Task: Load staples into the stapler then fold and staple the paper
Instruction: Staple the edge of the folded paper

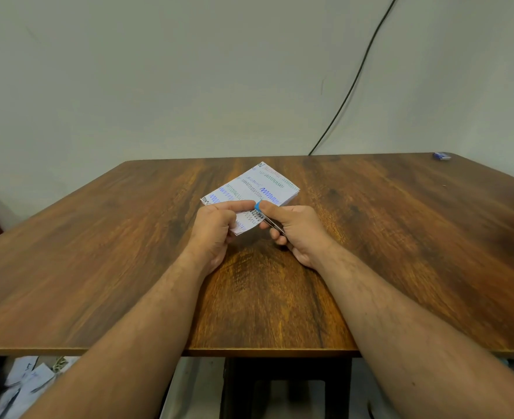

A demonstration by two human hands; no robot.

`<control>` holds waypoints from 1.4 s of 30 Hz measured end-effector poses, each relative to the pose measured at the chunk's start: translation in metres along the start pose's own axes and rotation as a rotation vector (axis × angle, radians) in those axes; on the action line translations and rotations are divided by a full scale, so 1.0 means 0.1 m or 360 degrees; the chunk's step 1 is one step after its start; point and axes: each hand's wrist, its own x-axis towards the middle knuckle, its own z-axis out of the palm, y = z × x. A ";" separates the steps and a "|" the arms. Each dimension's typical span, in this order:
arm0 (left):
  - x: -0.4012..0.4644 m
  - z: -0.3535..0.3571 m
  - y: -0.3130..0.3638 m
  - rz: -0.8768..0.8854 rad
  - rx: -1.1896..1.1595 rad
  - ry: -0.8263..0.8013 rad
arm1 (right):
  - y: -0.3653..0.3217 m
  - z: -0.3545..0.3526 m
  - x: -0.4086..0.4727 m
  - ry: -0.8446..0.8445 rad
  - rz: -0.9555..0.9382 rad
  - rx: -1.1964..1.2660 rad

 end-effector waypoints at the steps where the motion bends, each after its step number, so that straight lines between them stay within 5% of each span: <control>1: -0.01 0.00 0.01 -0.0003 -0.0004 -0.0006 | 0.00 -0.01 0.00 0.0002 0.0006 -0.0017; 18: -0.12 0.07 0.10 -0.0091 -0.0095 0.0149 | -0.11 -0.17 0.02 0.0280 0.0011 0.0122; 42: -0.09 0.04 0.08 -0.0142 -0.0149 0.0080 | -0.10 -0.23 0.01 0.0239 0.0019 0.0023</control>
